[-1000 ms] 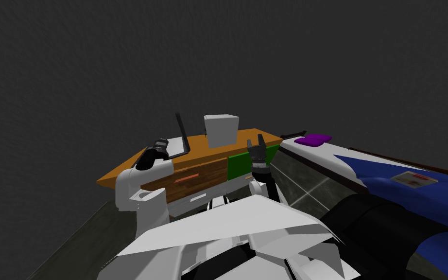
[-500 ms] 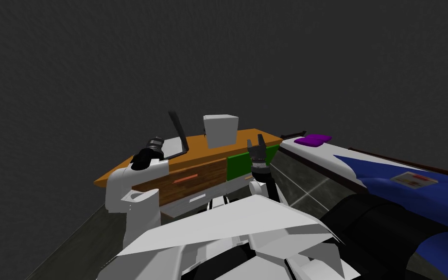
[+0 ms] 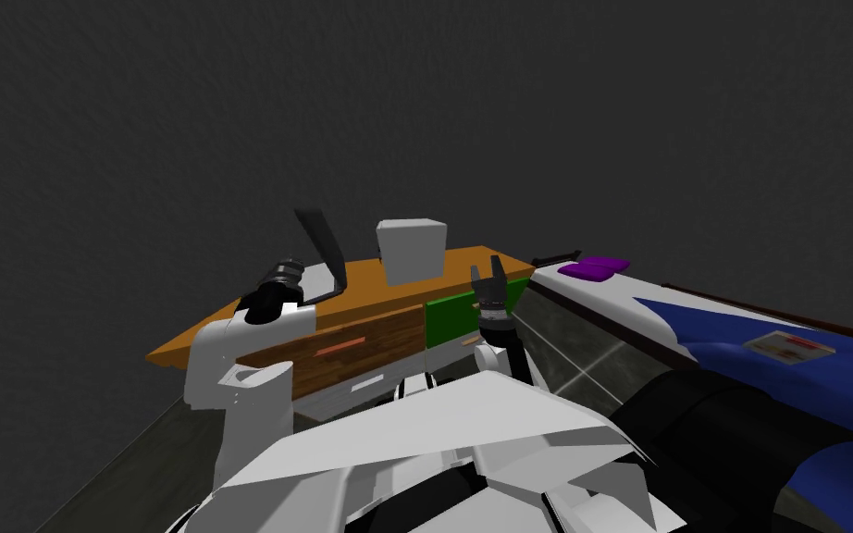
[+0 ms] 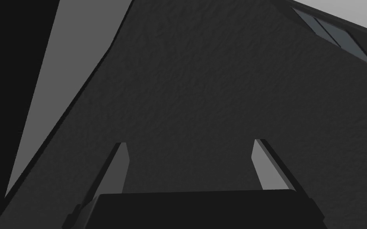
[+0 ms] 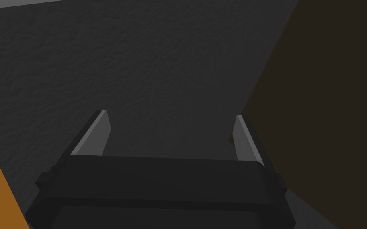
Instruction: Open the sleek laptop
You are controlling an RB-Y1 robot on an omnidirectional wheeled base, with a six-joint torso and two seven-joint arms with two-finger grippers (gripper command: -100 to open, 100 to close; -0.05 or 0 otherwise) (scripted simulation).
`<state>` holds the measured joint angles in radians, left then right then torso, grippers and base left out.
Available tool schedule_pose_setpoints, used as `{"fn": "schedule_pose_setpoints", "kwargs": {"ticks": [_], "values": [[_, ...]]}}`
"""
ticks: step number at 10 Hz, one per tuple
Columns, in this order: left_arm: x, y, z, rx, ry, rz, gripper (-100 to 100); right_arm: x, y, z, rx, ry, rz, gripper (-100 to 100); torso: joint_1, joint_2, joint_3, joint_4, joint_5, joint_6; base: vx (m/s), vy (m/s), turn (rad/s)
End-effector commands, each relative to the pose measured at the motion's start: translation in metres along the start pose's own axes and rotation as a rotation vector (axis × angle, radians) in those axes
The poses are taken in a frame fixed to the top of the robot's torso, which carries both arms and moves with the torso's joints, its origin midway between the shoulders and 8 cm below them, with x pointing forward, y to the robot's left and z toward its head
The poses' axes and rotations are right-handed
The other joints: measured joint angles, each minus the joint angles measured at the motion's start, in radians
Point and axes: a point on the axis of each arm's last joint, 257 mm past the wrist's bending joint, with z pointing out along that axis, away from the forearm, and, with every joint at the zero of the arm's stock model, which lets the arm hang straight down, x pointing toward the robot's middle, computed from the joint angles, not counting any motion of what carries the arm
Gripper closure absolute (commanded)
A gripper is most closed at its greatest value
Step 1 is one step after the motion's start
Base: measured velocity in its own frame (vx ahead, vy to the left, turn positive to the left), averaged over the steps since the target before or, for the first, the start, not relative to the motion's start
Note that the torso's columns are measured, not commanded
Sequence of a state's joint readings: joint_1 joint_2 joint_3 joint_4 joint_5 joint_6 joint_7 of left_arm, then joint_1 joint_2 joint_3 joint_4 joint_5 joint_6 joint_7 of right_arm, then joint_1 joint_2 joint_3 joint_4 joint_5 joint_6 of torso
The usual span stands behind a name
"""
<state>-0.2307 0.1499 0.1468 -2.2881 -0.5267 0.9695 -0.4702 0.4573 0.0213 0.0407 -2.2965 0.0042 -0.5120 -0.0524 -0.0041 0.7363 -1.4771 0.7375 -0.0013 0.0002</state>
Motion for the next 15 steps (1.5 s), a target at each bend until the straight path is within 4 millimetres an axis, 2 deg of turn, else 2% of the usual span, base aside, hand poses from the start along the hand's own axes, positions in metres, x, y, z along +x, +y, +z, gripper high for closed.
{"fn": "schedule_pose_setpoints", "kwargs": {"ticks": [1, 4, 8, 9, 11, 14, 15], "values": [[0.002, 0.007, -0.003, -0.037, -0.001, 0.042, -100, 0.000, 0.000, 0.000, 0.000, 0.000, 0.000, 0, 0.002, 0.001, 0.001, 0.000, 0.001, 0.000, 0.045, -0.170, -0.011], [-0.004, 0.015, -0.004, -0.072, -0.019, 0.115, -100, 0.000, 0.000, 0.000, 0.000, 0.000, 0.000, 0, 0.003, 0.001, 0.001, 0.001, 0.000, 0.001, 0.060, -0.157, -0.003], [-0.002, 0.024, -0.007, -0.108, -0.017, 0.153, -100, 0.000, 0.000, 0.000, 0.000, 0.000, 0.000, 0, 0.001, 0.001, 0.000, 0.000, 0.000, 0.002, 0.049, -0.137, 0.003], [0.006, -0.006, 0.005, -0.018, -0.007, 0.128, -100, 0.000, 0.000, 0.000, 0.000, 0.000, 0.000, 0, 0.005, 0.001, 0.000, 0.000, 0.001, 0.003, -0.004, -0.130, 0.030], [0.006, -0.006, 0.017, 0.009, -0.017, 0.174, -100, 0.000, 0.000, 0.000, 0.000, 0.000, 0.000, 0, -0.005, 0.000, 0.000, 0.001, -0.003, 0.004, -0.019, -0.128, -0.016], [0.029, 0.011, 0.029, -0.025, 0.025, 0.212, -100, 0.000, 0.000, 0.000, 0.000, 0.000, 0.000, 0, 0.010, 0.001, 0.001, 0.000, 0.003, -0.001, -0.002, 0.000, -0.003], [0.033, -0.019, 0.037, 0.065, 0.031, 0.173, -100, 0.000, 0.000, 0.000, 0.000, 0.000, 0.000, 0, 0.008, 0.002, 0.001, 0.000, 0.002, 0.000, 0.012, -0.106, 0.000]]}}
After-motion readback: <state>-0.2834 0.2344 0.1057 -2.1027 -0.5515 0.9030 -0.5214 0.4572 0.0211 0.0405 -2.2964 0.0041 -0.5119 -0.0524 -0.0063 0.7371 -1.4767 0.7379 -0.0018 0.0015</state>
